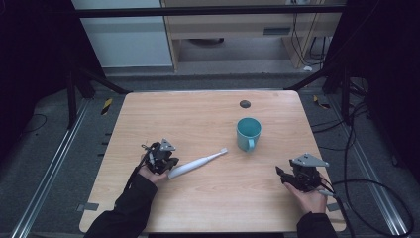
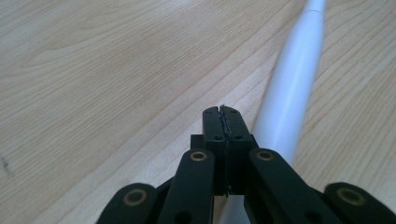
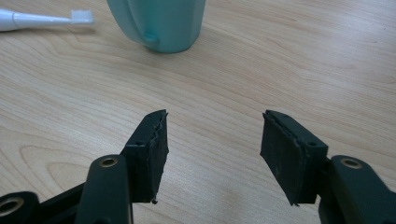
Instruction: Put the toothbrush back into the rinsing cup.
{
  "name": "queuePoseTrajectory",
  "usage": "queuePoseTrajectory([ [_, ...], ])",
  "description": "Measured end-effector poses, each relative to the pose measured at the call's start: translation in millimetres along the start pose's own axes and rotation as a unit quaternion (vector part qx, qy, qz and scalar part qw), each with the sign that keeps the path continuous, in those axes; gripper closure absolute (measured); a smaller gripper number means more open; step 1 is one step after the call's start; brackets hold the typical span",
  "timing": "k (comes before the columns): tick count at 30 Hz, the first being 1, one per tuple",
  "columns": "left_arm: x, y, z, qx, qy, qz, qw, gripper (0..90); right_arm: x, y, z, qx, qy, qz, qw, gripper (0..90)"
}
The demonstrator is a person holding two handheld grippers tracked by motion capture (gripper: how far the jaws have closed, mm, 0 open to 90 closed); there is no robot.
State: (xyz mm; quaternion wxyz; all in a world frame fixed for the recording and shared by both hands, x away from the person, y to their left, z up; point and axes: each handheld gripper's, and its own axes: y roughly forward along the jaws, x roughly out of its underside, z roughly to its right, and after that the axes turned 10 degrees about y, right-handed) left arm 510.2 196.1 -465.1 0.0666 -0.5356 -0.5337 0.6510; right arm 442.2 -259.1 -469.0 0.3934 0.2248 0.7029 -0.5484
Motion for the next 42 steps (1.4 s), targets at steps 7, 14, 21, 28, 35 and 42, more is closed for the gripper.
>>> queuePoseTrajectory([
  [7,-17.2,-12.6,45.7,0.063,0.046,0.03,0.9965,90.0,0.1,1.1,-1.4,-0.001,0.0,-0.003,1.0,41.5],
  [14,-10.9,-0.5,49.5,0.062,0.043,-0.003,0.9972,90.0,0.0,0.0,0.6,-0.001,-0.001,-0.001,1.0,41.5],
  [21,-5.4,-0.3,50.4,0.063,0.041,-0.004,0.9972,90.0,-0.2,-0.4,-0.5,-0.001,0.001,-0.001,1.0,41.5],
  [28,-8.2,-9.8,43.9,0.038,0.028,0.027,0.9985,90.0,-0.1,-0.4,-0.6,-0.001,0.0,-0.001,1.0,41.5],
  [35,1.3,-12.6,9.6,-0.033,-0.032,0.038,0.9982,90.0,-0.1,0.0,-0.5,-0.001,-0.001,-0.001,1.0,41.7],
  [42,7.6,-5.2,-2.1,-0.028,-0.052,0.017,0.9981,90.0,0.0,0.6,-0.6,0.0,-0.002,-0.003,1.0,41.7],
])
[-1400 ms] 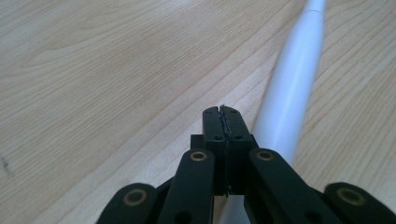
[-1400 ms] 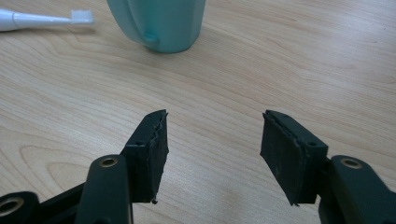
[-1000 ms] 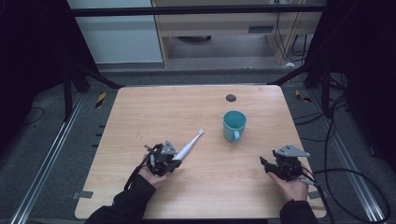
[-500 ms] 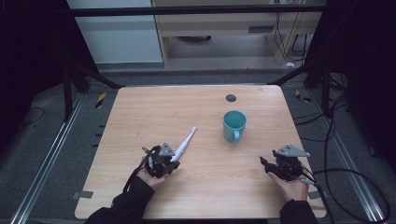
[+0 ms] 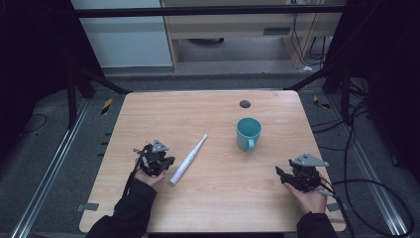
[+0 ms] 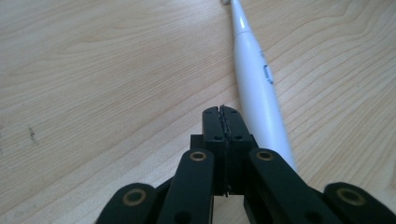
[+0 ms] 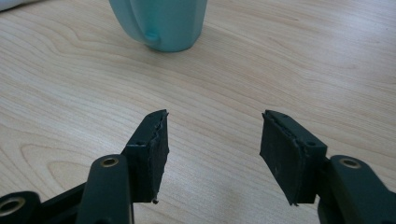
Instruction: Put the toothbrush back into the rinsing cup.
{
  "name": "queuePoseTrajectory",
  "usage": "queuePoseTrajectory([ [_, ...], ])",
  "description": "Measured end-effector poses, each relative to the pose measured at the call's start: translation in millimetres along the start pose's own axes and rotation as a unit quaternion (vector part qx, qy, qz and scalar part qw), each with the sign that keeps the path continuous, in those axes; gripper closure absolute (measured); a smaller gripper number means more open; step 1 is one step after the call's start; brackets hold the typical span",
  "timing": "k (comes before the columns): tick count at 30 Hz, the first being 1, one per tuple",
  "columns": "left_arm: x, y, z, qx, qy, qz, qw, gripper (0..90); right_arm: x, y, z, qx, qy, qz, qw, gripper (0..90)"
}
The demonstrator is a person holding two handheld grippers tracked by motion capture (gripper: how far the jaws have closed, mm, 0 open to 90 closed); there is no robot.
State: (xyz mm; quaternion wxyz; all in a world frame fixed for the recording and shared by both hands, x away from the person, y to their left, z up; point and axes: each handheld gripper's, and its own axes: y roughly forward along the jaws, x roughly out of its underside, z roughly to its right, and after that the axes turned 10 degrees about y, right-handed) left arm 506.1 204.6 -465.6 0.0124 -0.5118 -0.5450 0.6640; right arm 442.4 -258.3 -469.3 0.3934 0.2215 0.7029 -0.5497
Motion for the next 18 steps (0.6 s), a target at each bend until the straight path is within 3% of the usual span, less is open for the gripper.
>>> queuePoseTrajectory([
  [12,-1.1,3.7,4.8,0.005,0.006,0.0,1.0,90.0,-0.1,-0.4,0.1,-0.001,0.001,0.001,1.0,41.8],
  [18,-7.9,-10.1,6.8,0.003,-0.003,0.04,0.9992,90.0,-0.3,-0.1,0.5,-0.001,0.0,0.001,1.0,41.8],
])
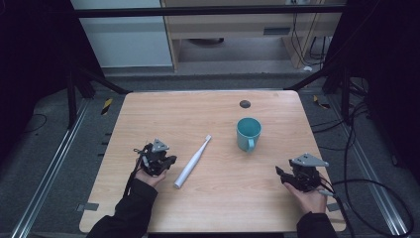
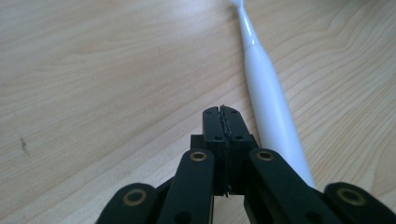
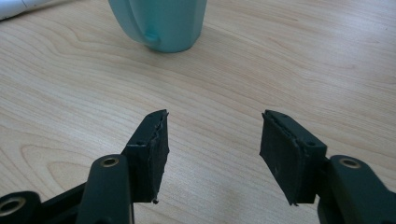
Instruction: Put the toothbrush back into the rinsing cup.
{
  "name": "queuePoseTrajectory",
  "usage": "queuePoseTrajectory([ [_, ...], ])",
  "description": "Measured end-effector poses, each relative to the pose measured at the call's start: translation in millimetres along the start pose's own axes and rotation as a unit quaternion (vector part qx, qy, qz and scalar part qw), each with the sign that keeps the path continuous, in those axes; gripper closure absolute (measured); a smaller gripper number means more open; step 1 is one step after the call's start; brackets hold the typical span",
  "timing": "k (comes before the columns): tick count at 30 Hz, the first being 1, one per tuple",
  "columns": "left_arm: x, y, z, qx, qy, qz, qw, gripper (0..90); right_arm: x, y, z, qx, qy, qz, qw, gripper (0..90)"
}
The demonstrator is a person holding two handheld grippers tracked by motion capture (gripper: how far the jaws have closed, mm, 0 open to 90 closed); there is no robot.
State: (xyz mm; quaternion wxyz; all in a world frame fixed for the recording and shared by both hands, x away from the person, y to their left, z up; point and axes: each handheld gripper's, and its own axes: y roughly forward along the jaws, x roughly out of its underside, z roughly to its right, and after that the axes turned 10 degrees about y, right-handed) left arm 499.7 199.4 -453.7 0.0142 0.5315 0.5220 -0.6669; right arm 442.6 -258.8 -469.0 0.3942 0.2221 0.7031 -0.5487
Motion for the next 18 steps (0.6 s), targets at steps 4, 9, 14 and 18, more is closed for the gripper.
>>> queuePoseTrajectory([
  [4,-6.6,0.6,5.7,0.003,0.002,0.008,1.0,89.9,-0.1,0.3,0.1,0.0,0.0,0.0,1.0,41.7],
  [9,-18.4,6.1,10.3,0.008,-0.001,0.014,0.9999,89.9,-0.5,0.5,0.6,-0.001,0.004,0.0,1.0,41.5],
  [14,-30.3,13.6,14.5,0.011,0.007,0.017,0.9998,85.3,-0.5,0.7,0.8,0.0,0.004,0.001,1.0,40.9],
  [18,-29.6,20.0,18.0,0.02,0.014,-0.001,0.9997,66.2,0.0,1.9,2.1,-0.001,0.007,0.0,1.0,39.7],
])
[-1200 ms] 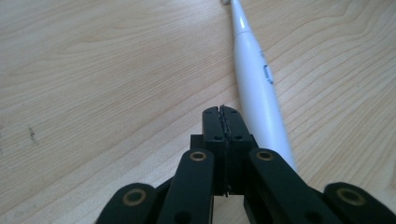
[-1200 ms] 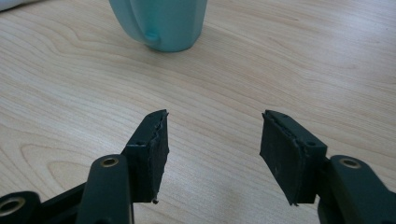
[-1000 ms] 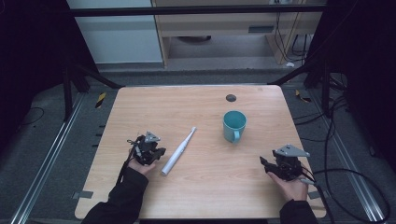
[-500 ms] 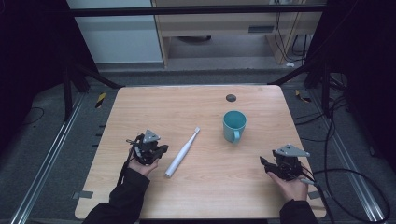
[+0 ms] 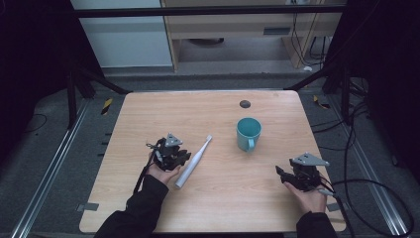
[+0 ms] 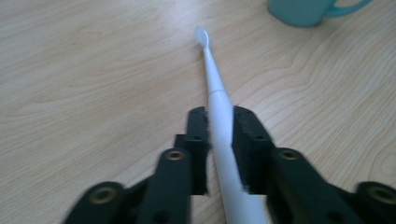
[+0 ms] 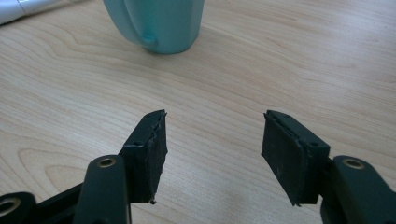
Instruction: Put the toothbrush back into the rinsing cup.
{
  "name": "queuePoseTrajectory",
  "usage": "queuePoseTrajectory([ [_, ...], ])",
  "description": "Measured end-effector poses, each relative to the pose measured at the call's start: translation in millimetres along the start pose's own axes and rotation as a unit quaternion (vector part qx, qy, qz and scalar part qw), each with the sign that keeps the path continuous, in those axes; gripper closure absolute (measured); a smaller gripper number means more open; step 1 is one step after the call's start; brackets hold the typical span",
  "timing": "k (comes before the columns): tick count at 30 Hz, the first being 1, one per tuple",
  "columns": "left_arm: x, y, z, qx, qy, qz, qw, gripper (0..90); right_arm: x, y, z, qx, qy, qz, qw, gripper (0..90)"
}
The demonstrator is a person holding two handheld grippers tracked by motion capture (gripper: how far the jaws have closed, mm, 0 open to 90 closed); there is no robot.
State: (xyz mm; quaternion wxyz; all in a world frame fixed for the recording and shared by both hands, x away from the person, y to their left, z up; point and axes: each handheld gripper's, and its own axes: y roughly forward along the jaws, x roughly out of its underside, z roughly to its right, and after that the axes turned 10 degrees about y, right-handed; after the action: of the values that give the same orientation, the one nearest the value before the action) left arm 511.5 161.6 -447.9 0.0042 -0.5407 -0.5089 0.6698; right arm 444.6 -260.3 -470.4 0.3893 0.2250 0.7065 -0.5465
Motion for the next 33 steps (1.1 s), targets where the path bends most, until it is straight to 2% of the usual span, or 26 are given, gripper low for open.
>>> queuePoseTrajectory([
  [1,1.3,3.8,1.6,-0.005,0.005,-0.013,0.9999,61.5,0.2,0.2,0.2,0.001,-0.001,-0.001,1.0,39.6],
  [5,3.5,8.0,4.4,-0.005,0.012,-0.03,0.9995,48.7,-0.2,-1.9,-0.4,0.0,0.002,0.003,1.0,39.3],
  [11,6.0,13.7,8.0,0.0,0.013,-0.05,0.9987,42.1,-0.1,-0.3,-0.1,0.001,-0.001,0.001,1.0,39.1],
  [20,8.6,18.4,9.5,0.0,0.014,-0.058,0.9982,40.6,-0.4,-0.9,0.4,-0.001,-0.001,0.002,1.0,39.0],
  [22,9.8,20.8,7.5,0.005,0.008,-0.066,0.9978,40.8,-0.7,-0.9,0.6,-0.001,0.003,0.002,1.0,39.0],
  [29,12.3,26.3,7.7,0.013,0.009,-0.079,0.9968,43.8,-0.8,-0.3,0.2,-0.002,0.002,0.0,1.0,39.4],
  [33,12.5,28.3,8.4,0.017,0.011,-0.084,0.9963,49.1,-0.8,-0.2,0.3,-0.002,0.003,-0.001,1.0,39.6],
])
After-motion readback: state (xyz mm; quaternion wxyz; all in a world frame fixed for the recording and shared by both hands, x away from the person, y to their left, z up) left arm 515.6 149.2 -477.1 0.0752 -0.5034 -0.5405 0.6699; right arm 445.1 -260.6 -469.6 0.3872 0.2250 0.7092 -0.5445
